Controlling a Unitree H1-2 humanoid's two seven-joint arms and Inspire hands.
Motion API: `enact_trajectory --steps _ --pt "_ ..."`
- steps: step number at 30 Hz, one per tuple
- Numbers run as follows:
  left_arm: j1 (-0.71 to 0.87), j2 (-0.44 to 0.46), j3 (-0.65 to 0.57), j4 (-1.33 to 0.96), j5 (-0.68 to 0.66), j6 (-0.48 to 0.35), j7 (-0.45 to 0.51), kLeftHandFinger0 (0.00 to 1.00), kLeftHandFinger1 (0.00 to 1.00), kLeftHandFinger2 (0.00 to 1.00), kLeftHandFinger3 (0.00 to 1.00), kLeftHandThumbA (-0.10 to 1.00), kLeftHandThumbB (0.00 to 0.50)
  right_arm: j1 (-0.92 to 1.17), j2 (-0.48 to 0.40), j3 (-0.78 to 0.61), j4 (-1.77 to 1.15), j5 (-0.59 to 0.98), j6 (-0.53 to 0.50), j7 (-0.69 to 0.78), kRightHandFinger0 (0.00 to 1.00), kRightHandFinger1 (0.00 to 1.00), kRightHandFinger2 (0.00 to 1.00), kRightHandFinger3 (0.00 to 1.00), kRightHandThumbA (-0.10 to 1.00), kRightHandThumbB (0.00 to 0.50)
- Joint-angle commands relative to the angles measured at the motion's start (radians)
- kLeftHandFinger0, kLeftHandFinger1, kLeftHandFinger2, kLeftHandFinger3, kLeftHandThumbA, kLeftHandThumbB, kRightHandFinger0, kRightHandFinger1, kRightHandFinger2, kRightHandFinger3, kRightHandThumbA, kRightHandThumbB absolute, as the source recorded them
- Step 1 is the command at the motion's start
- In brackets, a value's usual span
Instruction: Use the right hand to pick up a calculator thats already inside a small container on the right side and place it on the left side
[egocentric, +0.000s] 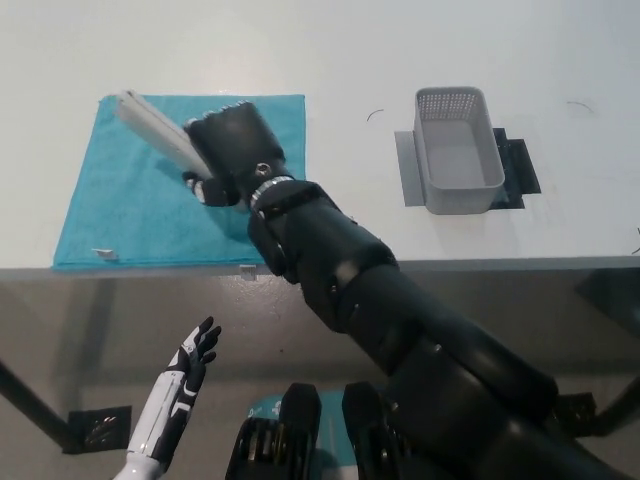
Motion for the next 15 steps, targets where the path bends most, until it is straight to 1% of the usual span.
enact_trajectory --steps 1,2,3,4,5,6,7,8,9,10,11,12,13,15 --pt "-0.006 0.018 0.001 -0.038 0.023 -0.007 0.002 1.0 1.0 1.0 1.0 1.0 0.045 -0.058 -0.028 0.005 -0.016 0.038 0.039 0.009 0.0 0.0 0.04 0.54 -0.1 0.312" --pt "-0.006 0.019 0.0 -0.038 0.024 -0.006 0.001 1.0 1.0 1.0 1.0 1.0 0.043 -0.058 -0.033 0.007 -0.016 0.04 0.045 0.019 0.0 0.05 0.09 0.54 -0.1 0.285" --pt "-0.007 0.019 0.0 -0.039 0.024 -0.005 0.001 1.0 1.0 1.0 1.0 1.0 0.042 -0.058 -0.034 0.005 -0.015 0.045 0.054 0.031 0.0 0.05 0.11 0.52 -0.1 0.265" --pt "-0.008 0.02 -0.001 -0.039 0.029 -0.007 0.002 1.0 1.0 1.0 1.0 1.0 0.041 -0.059 -0.035 0.004 -0.014 0.05 0.072 0.048 0.03 0.11 0.34 0.77 0.12 0.233" --pt "-0.011 0.02 -0.002 -0.036 0.033 -0.012 0.003 1.0 1.0 1.0 1.0 1.0 0.036 -0.059 -0.036 0.004 -0.013 0.052 0.08 0.06 0.13 0.26 0.64 0.99 0.27 0.253" --pt "-0.011 0.02 -0.002 -0.034 0.032 -0.014 0.003 1.0 1.0 1.0 1.0 1.0 0.036 -0.059 -0.035 0.006 -0.013 0.052 0.086 0.07 0.31 0.54 0.97 1.0 0.42 0.295" --pt "-0.011 0.02 -0.002 -0.036 0.029 -0.013 0.002 1.0 1.0 1.0 1.0 1.0 0.042 -0.059 -0.034 0.004 -0.013 0.057 0.094 0.089 0.55 0.86 1.0 1.0 0.54 0.336" --pt "-0.012 0.02 -0.003 -0.037 0.029 -0.011 0.001 1.0 1.0 1.0 1.0 1.0 0.049 -0.061 -0.033 -0.004 -0.013 0.069 0.102 0.109 0.77 1.0 1.0 1.0 0.59 0.361" --pt "-0.013 0.02 -0.003 -0.038 0.03 -0.009 0.001 1.0 1.0 1.0 1.0 1.0 0.052 -0.061 -0.034 -0.011 -0.013 0.079 0.101 0.119 0.95 1.0 1.0 1.0 0.62 0.38" --pt "-0.014 0.02 -0.004 -0.038 0.03 -0.007 0.001 1.0 1.0 1.0 1.0 1.0 0.053 -0.061 -0.035 -0.015 -0.014 0.086 0.099 0.124 1.0 1.0 1.0 1.0 0.62 0.379" --pt "-0.015 0.021 -0.004 -0.037 0.033 -0.009 0.002 1.0 1.0 1.0 1.0 1.0 0.052 -0.061 -0.035 -0.018 -0.014 0.093 0.102 0.133 1.0 1.0 1.0 1.0 0.65 0.396" --pt "-0.016 0.022 -0.005 -0.04 0.034 -0.002 0.0 1.0 1.0 1.0 1.0 1.0 0.052 -0.063 -0.035 -0.019 -0.015 0.098 0.105 0.142 1.0 1.0 1.0 1.0 0.7 0.409" --pt "-0.017 0.023 -0.005 -0.039 0.032 -0.004 -0.001 1.0 1.0 1.0 1.0 1.0 0.052 -0.063 -0.035 -0.021 -0.015 0.103 0.106 0.144 1.0 1.0 1.0 1.0 0.71 0.426" --pt "-0.02 0.025 -0.005 -0.039 0.03 -0.003 -0.004 1.0 1.0 1.0 1.0 1.0 0.048 -0.066 -0.035 -0.017 -0.015 0.105 0.117 0.157 1.0 1.0 1.0 1.0 0.78 0.467"
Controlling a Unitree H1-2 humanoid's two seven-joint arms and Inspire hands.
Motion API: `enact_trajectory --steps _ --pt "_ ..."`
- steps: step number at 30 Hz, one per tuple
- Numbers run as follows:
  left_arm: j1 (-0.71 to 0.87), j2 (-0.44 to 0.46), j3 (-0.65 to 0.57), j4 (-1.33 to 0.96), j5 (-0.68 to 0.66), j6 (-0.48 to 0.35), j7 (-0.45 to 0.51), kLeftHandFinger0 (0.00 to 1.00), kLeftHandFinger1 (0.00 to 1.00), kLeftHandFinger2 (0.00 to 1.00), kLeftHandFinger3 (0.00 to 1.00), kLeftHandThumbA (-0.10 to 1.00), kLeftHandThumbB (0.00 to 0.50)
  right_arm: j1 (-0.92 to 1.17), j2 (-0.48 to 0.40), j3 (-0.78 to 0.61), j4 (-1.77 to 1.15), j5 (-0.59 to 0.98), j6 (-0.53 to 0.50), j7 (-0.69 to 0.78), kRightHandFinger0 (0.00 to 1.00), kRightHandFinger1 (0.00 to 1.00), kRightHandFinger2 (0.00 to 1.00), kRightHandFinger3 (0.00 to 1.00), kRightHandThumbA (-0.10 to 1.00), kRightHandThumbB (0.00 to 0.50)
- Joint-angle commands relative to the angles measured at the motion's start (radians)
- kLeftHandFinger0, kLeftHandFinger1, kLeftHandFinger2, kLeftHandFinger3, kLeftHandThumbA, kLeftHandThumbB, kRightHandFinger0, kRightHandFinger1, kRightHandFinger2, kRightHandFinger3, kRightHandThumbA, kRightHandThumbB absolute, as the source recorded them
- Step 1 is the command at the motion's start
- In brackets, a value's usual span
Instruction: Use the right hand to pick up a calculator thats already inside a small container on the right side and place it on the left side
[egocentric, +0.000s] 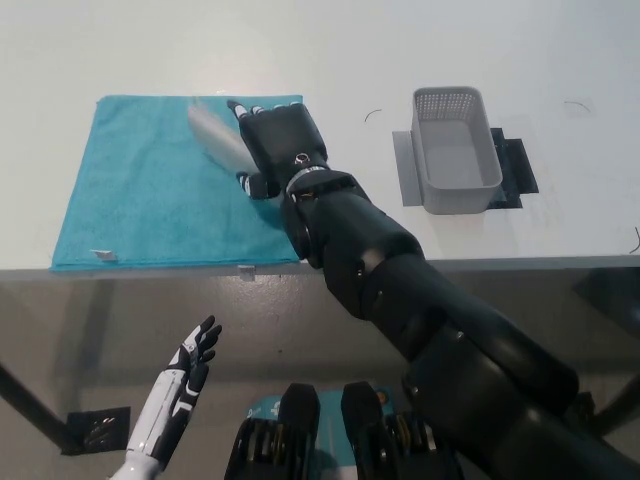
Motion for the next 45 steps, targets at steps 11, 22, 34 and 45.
enact_trajectory --steps 11,22,34,45 --pt "-0.018 0.019 -0.004 -0.04 -0.002 0.005 -0.014 1.0 1.0 1.0 1.0 1.0 0.056 -0.092 -0.007 -0.063 -0.023 0.123 0.021 0.116 1.0 1.0 1.0 1.0 0.98 0.5" --pt "-0.024 0.028 -0.002 -0.026 -0.004 -0.003 -0.016 1.0 1.0 1.0 1.0 1.0 0.044 -0.315 -0.076 -0.565 -0.136 0.594 -0.214 0.386 1.0 1.0 1.0 1.0 1.0 0.5" --pt "-0.014 0.023 -0.008 -0.015 0.019 -0.002 -0.007 1.0 1.0 1.0 1.0 1.0 0.074 -0.292 -0.16 -0.833 -1.023 1.011 0.163 0.624 1.0 1.0 1.0 1.0 1.0 0.461" --pt "-0.068 0.026 0.006 0.011 0.005 -0.001 -0.003 1.0 1.0 1.0 1.0 1.0 0.068 0.171 -0.353 -0.705 -1.963 0.827 0.12 0.571 1.0 1.0 1.0 1.0 1.0 0.37"
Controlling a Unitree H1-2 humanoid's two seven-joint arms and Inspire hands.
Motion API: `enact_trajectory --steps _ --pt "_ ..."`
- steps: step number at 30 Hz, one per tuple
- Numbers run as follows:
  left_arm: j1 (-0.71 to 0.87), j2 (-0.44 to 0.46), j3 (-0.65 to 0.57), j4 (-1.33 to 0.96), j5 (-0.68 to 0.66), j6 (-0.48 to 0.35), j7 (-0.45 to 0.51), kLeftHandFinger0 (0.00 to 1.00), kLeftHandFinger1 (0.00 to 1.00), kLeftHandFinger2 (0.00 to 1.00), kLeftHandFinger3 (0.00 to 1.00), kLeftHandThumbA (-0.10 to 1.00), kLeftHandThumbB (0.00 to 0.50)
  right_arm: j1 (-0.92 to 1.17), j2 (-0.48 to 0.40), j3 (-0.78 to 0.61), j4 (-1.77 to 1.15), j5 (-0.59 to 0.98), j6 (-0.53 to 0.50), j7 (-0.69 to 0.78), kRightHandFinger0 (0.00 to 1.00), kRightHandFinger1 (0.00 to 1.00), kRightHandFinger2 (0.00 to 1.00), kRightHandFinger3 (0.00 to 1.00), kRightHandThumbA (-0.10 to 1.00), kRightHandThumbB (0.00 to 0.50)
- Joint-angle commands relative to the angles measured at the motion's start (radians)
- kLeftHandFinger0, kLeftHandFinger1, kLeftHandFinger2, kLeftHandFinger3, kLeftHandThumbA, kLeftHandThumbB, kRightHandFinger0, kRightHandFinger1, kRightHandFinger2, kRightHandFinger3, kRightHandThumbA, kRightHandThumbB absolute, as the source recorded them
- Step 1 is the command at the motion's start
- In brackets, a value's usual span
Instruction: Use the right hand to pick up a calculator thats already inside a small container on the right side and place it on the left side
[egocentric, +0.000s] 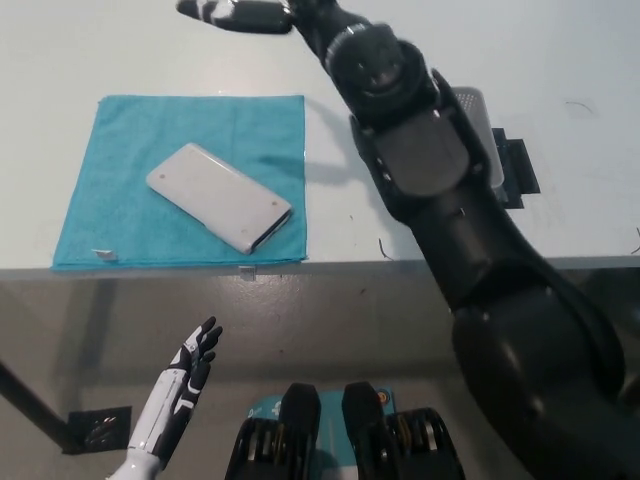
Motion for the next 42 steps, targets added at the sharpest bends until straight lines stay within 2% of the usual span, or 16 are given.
enact_trajectory --steps 1,5,7,9,11,15,17,20,23,24,27,28,30,35,40,42 --pt "-0.061 0.021 0.006 -0.012 0.003 -0.011 -0.002 1.0 1.0 1.0 1.0 1.0 0.058 0.16 -0.263 -0.064 -1.419 0.324 0.099 0.195 1.0 1.0 1.0 1.0 1.0 0.37" --pt "-0.097 0.018 0.003 -0.001 0.014 -0.015 0.003 1.0 1.0 1.0 1.0 1.0 0.056 0.306 -0.313 -0.102 -1.545 0.323 0.045 0.162 1.0 1.0 1.0 1.0 1.0 0.329" --pt "-0.102 0.013 0.004 0.0 0.004 -0.015 0.002 1.0 1.0 1.0 1.0 1.0 0.059 0.376 -0.316 -0.116 -1.616 0.328 0.078 0.145 1.0 1.0 1.0 1.0 1.0 0.355" --pt "-0.115 0.014 0.004 0.004 0.01 -0.024 0.005 1.0 1.0 1.0 1.0 1.0 0.037 0.462 -0.32 -0.135 -1.67 0.371 0.073 0.115 1.0 1.0 1.0 1.0 1.0 0.341" --pt "-0.124 0.012 0.005 0.012 0.008 -0.034 0.008 1.0 1.0 1.0 1.0 1.0 0.032 0.509 -0.313 -0.129 -1.689 0.351 0.045 0.094 1.0 1.0 1.0 1.0 1.0 0.345" --pt "-0.125 0.011 0.003 0.001 0.012 -0.023 0.006 1.0 1.0 1.0 1.0 1.0 0.035 0.644 -0.296 -0.077 -1.708 0.274 -0.045 0.081 1.0 1.0 1.0 1.0 1.0 0.301" --pt "-0.132 0.01 0.002 0.007 0.009 -0.032 0.005 1.0 1.0 1.0 1.0 1.0 0.026 0.715 -0.27 -0.058 -1.703 0.247 -0.069 0.065 1.0 1.0 1.0 1.0 1.0 0.318" --pt "-0.141 0.007 0.003 0.01 0.005 -0.032 0.005 1.0 1.0 1.0 1.0 1.0 0.031 0.82 -0.262 -0.032 -1.676 0.254 -0.112 0.061 1.0 1.0 1.0 1.0 1.0 0.312" --pt "-0.151 0.006 0.006 0.014 -0.008 -0.033 0.003 1.0 1.0 1.0 1.0 1.0 0.042 0.957 -0.25 -0.017 -1.595 0.275 -0.202 0.049 1.0 1.0 1.0 1.0 1.0 0.265" --pt "-0.155 0.007 0.007 0.017 -0.01 -0.036 0.002 1.0 1.0 1.0 1.0 1.0 0.042 0.995 -0.245 -0.017 -1.559 0.274 -0.232 0.043 1.0 1.0 1.0 1.0 1.0 0.223" --pt "-0.152 0.009 0.007 0.017 -0.014 -0.042 -0.001 1.0 1.0 1.0 1.0 1.0 0.034 1.066 -0.24 -0.017 -1.506 0.263 -0.258 0.032 1.0 1.0 1.0 1.0 1.0 0.242" --pt "-0.151 0.01 0.007 0.017 -0.015 -0.042 -0.002 1.0 1.0 1.0 1.0 1.0 0.033 1.098 -0.238 -0.016 -1.468 0.258 -0.293 0.025 1.0 1.0 1.0 1.0 1.0 0.219" --pt "-0.15 0.01 0.007 0.016 -0.012 -0.04 0.0 1.0 1.0 1.0 1.0 1.0 0.036 1.131 -0.226 -0.012 -1.431 0.276 -0.301 0.024 1.0 1.0 1.0 1.0 1.0 0.195" --pt "-0.152 0.01 0.007 0.015 -0.007 -0.045 0.003 1.0 1.0 1.0 1.0 1.0 0.014 1.198 -0.207 0.002 -1.325 0.275 -0.301 0.025 1.0 1.0 1.0 1.0 1.0 0.198" --pt "-0.154 0.009 0.006 0.014 -0.007 -0.044 0.004 1.0 1.0 1.0 1.0 1.0 0.017 1.217 -0.209 0.016 -1.188 0.269 -0.363 0.027 1.0 1.0 1.0 1.0 1.0 0.1" --pt "-0.155 0.009 0.007 0.017 -0.007 -0.047 0.004 1.0 1.0 1.0 1.0 1.0 0.014 1.222 -0.206 0.026 -1.146 0.262 -0.346 0.031 1.0 1.0 1.0 1.0 1.0 0.084"
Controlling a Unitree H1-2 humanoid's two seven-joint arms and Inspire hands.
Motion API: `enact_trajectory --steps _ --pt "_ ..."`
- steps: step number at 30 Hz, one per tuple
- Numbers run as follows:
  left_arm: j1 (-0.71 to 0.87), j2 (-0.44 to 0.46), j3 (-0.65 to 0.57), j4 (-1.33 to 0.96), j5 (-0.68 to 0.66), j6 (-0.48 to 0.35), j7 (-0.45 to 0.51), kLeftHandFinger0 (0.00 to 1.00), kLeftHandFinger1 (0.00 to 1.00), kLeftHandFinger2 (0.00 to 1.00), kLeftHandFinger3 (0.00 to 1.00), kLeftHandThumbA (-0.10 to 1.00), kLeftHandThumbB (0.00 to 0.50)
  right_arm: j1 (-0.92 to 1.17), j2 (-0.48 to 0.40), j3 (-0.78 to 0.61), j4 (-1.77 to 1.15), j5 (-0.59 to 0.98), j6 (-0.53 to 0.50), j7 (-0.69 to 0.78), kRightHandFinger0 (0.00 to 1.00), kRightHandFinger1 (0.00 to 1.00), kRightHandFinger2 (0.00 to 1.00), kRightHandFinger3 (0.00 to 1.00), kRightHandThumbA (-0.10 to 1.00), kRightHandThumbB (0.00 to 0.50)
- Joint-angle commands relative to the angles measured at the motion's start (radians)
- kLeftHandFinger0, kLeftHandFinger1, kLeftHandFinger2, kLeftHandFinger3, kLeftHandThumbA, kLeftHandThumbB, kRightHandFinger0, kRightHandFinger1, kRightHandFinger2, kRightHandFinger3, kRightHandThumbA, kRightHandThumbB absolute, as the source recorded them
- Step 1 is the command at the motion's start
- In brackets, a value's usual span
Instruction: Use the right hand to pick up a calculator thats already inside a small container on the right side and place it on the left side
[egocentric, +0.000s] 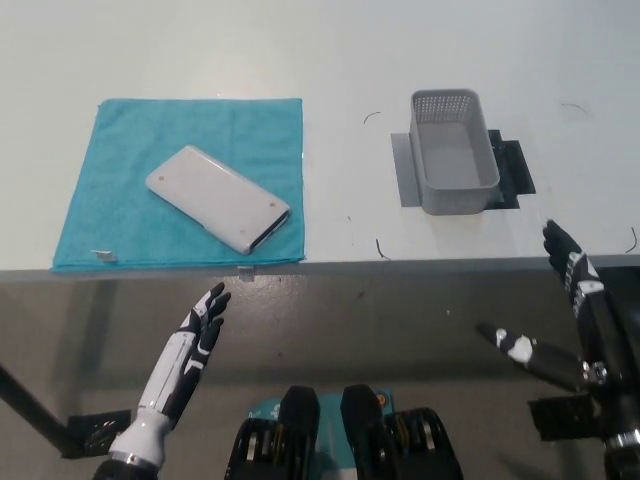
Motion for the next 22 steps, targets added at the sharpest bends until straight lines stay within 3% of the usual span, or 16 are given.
enact_trajectory --steps 1,4,7,12,15,22 --pt "-0.041 0.011 0.006 -0.042 -0.007 -0.053 0.004 1.0 1.0 1.0 1.0 1.0 0.013 0.001 -0.014 0.036 -0.001 0.102 -0.213 0.016 1.0 1.0 1.0 1.0 1.0 0.088" --pt "-0.038 0.01 0.005 -0.044 -0.007 -0.054 0.004 1.0 1.0 1.0 1.0 1.0 0.011 -0.011 -0.018 0.042 0.082 0.077 -0.223 -0.002 1.0 1.0 1.0 1.0 1.0 0.09" --pt "-0.027 0.009 0.005 -0.053 -0.007 -0.053 0.005 1.0 1.0 1.0 1.0 1.0 0.029 -0.03 -0.023 0.045 0.167 0.074 -0.23 -0.008 1.0 1.0 1.0 1.0 1.0 0.139" --pt "0.001 0.009 0.006 -0.068 -0.006 -0.051 0.006 1.0 1.0 1.0 1.0 1.0 0.02 -0.039 -0.038 0.06 0.254 0.074 -0.239 0.003 1.0 1.0 1.0 1.0 1.0 0.09" --pt "0.019 0.005 0.003 -0.07 0.0 -0.055 0.009 1.0 1.0 1.0 1.0 1.0 0.038 -0.035 -0.046 0.065 0.284 0.102 -0.215 0.023 1.0 1.0 1.0 1.0 1.0 0.109" --pt "0.055 0.0 0.0 -0.086 0.006 -0.054 0.011 1.0 1.0 1.0 1.0 1.0 0.032 -0.022 -0.058 0.086 0.278 0.141 -0.152 0.061 1.0 1.0 1.0 1.0 1.0 0.071"
